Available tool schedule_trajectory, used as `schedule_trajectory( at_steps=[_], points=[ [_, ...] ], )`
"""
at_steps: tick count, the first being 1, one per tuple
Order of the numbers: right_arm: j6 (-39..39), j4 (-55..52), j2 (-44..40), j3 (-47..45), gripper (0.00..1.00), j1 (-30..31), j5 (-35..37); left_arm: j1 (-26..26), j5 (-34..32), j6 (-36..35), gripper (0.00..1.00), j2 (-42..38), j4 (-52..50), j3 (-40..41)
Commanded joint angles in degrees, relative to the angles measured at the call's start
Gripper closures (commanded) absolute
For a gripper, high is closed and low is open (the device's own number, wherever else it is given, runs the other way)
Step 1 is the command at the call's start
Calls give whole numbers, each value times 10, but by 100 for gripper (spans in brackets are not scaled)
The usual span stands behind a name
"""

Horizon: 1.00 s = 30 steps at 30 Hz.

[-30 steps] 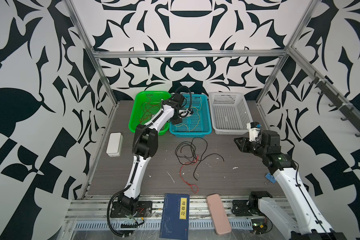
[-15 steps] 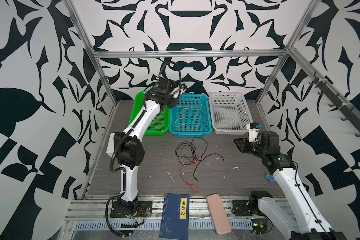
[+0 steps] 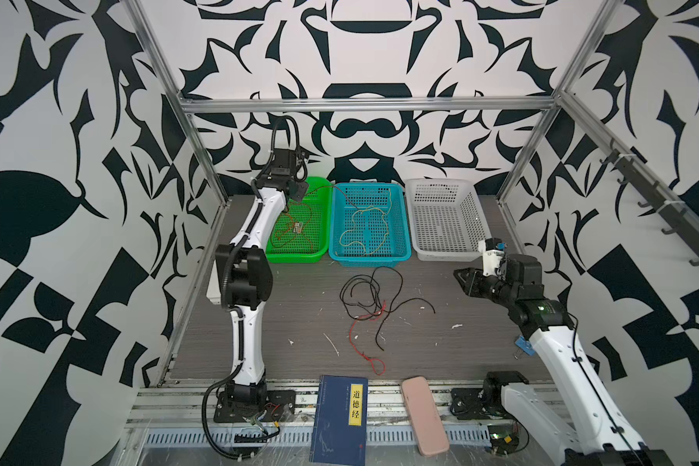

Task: Untangle and sort cables by color
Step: Place the cable into the container.

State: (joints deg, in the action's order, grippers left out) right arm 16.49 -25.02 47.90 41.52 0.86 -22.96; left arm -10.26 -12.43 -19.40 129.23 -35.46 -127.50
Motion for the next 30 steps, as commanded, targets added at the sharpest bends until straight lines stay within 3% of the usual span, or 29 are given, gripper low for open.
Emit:
schedule_trajectory(
  at_steps=[1,8,12,15,19,23,28,30],
  points=[
    [0,7,-17,2,71,2,-3,7,23,66,100,55,-45,-46],
    [-8,-10,-21,11,71,2,5,10,88,133,100,115,-23,-39],
    [-6,-6,-15,11,71,2,0,10,117,155,51,151,-46,-69],
    [-8,-7,-16,11,71,2,1,11,139,162,31,126,-10,-29],
    [-11,-9,-17,7,71,2,3,11,167,145,0,23,126,110],
    [-9,-2,-13,-1,71,2,1,11,178,118,1,-74,208,187],
    [-5,14,-4,-9,71,2,-6,11,193,94,1,-128,194,154],
    [-2,21,0,-11,71,2,-9,10,234,80,1,-147,194,145]
  ],
)
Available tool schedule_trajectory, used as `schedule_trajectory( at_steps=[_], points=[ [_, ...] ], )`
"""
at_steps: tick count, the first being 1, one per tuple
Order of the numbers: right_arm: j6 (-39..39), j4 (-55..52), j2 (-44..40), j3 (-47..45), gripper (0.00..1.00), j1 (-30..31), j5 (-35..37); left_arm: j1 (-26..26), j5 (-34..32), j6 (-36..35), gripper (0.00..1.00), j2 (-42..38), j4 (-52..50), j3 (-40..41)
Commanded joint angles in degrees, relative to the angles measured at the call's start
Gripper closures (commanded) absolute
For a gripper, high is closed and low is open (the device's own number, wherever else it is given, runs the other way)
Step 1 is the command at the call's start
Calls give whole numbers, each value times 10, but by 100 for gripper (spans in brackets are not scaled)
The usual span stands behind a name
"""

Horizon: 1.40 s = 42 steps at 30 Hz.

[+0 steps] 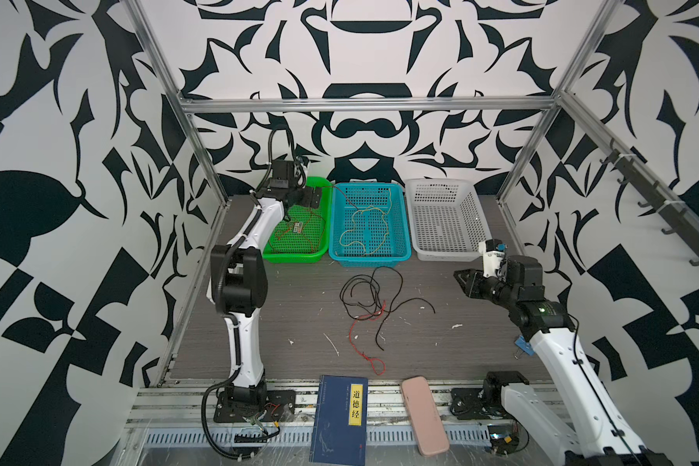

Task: Untangle and sort cables by color
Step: Place the cable into the container, then pick up the cable from the container.

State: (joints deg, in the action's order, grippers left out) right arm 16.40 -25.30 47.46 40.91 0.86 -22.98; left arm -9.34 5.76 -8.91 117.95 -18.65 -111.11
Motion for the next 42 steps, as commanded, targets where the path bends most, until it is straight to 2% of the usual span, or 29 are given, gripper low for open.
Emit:
schedule_trajectory(
  at_steps=[1,4,8,10,12,15,19,24,26,34,40,42],
  points=[
    [-1,26,6,-5,71,2,-10,-2,72,-36,1,-42,34,-19],
    [0,30,9,-4,71,2,-14,-29,104,-129,1,-39,34,-46],
    [-11,16,5,2,71,2,-14,-85,87,-314,0,51,-99,-200],
    [-14,10,-1,3,71,2,-13,-104,49,-373,0,114,-167,-294],
    [-13,7,-8,1,71,2,-18,-123,-10,-427,1,171,-190,-351],
    [-16,6,-14,-4,71,2,-27,-143,-70,-499,1,219,-150,-346],
    [-18,20,-19,-21,70,2,-37,-165,-139,-558,2,263,-51,-296],
    [-25,36,-12,-36,70,2,-57,-166,-228,-628,6,349,9,-330],
    [-23,46,-12,-44,70,2,-62,-164,-236,-642,5,350,60,-301],
    [-13,77,9,-48,70,2,-88,-159,-241,-679,7,368,120,-280],
    [-12,75,15,-49,70,2,-89,-151,-236,-673,7,380,136,-285],
    [-12,76,18,-50,70,2,-88,-147,-231,-665,10,381,135,-288]
  ],
)
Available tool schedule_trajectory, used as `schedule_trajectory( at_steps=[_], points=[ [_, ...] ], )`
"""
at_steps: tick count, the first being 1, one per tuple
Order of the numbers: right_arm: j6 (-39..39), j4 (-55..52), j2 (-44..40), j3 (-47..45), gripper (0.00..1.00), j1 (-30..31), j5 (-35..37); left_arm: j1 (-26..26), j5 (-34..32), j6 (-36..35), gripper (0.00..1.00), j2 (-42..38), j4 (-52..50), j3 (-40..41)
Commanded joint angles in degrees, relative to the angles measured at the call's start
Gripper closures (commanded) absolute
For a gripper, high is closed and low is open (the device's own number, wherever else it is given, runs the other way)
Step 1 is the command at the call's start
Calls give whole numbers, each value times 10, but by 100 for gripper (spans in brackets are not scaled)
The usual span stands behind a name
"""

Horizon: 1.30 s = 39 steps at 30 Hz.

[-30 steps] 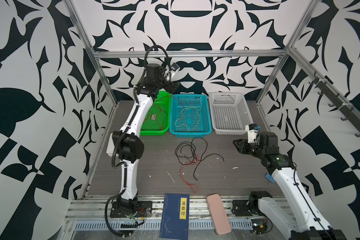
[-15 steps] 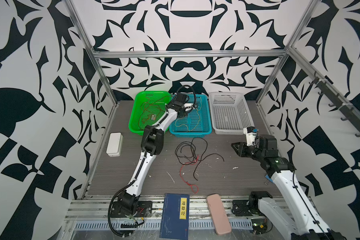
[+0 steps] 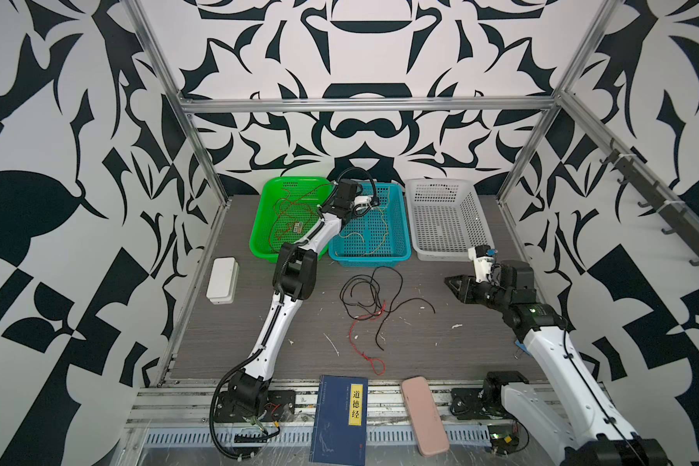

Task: Untangle and sort cables by color
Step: Pick up the cable from the container.

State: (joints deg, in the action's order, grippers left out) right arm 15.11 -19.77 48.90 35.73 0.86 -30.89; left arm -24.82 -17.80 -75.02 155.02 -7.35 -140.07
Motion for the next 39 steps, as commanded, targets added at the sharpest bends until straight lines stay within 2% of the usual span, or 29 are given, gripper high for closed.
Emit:
schedule_trajectory(
  at_steps=[1,8,10,12,16,26,32,36,37,39],
  points=[
    [2,20,5,1,70,2,-8,10,10,3,13,10,18,-1],
    [17,36,15,3,71,2,-7,14,29,20,55,7,4,0],
    [21,41,17,3,71,2,-7,11,32,28,60,2,-9,-1],
    [21,42,17,3,71,2,-7,5,34,29,70,-7,-17,4],
    [22,39,12,0,71,2,-3,-12,50,41,100,-42,-31,30],
    [18,15,-25,-5,71,2,5,-41,174,159,100,-227,-32,194],
    [25,5,-46,-4,71,2,2,-33,248,259,100,-282,-102,195],
    [28,1,-41,5,71,2,-10,-3,304,334,100,-302,-110,187],
    [28,-1,-35,9,71,2,-14,8,313,349,95,-305,-100,189],
    [35,-1,-23,17,71,2,-21,23,313,354,65,-294,-106,165]
  ],
)
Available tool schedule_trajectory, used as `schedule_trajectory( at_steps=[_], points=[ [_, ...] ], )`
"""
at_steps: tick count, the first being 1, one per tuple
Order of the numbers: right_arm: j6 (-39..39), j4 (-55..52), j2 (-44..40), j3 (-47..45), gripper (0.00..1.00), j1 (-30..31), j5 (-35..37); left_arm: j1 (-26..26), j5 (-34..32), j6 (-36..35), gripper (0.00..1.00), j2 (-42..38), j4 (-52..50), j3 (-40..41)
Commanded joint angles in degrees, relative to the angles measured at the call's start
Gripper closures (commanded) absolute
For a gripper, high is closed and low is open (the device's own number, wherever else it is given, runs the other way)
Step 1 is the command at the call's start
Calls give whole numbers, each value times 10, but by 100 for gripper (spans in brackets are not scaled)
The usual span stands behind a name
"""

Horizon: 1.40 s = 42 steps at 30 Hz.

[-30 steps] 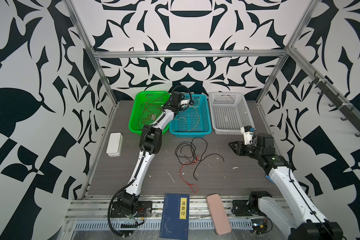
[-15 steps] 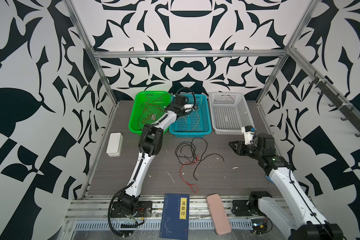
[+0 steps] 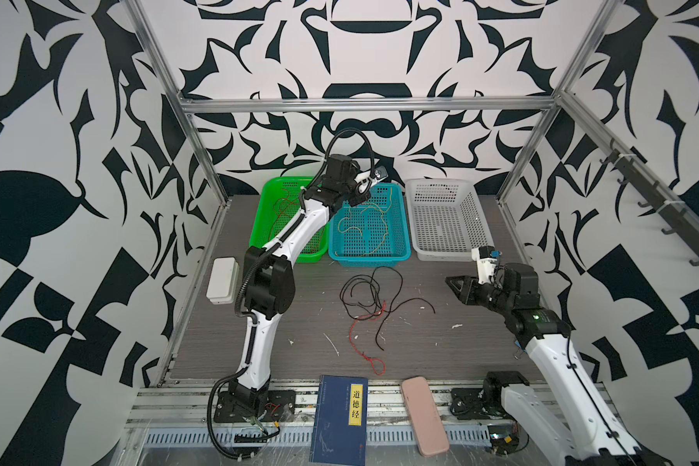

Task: Untangle and sort cables by color
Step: Pick up the cable from the container, then place the cable in the container.

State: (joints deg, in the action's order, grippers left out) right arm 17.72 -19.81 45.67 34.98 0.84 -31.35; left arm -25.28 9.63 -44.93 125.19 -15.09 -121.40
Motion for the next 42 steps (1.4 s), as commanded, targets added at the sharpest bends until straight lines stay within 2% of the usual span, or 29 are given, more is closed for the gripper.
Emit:
schedule_trajectory(
  at_steps=[1,2,3,5,6,8,12,14,17,20,26,34,42],
  points=[
    [11,-2,14,28,72,2,-21,31,21,36,48,20,-45,-48],
    [13,-1,18,32,72,2,-24,31,-9,7,40,43,-66,-83],
    [14,-1,20,33,72,2,-26,33,-30,-19,37,67,-91,-118],
    [16,1,20,33,72,2,-27,46,-57,-58,35,127,-149,-215],
    [16,0,19,33,72,2,-26,56,-47,-61,34,146,-168,-248],
    [13,-5,18,32,72,2,-23,95,21,-14,29,136,-132,-220],
    [8,-6,23,23,72,2,-17,163,156,108,30,155,-150,-263],
    [9,3,32,17,72,2,-16,176,193,139,30,147,-125,-223],
    [13,24,53,15,72,2,-19,175,174,137,31,137,-86,-158],
    [13,32,72,24,72,2,-25,179,157,139,33,150,-74,-129],
    [2,37,85,23,72,2,-17,193,141,147,42,185,-79,-136],
    [3,53,102,13,72,2,-20,207,82,153,40,231,-61,-174],
    [5,60,119,20,72,2,-21,205,15,153,35,250,4,-159]
  ],
)
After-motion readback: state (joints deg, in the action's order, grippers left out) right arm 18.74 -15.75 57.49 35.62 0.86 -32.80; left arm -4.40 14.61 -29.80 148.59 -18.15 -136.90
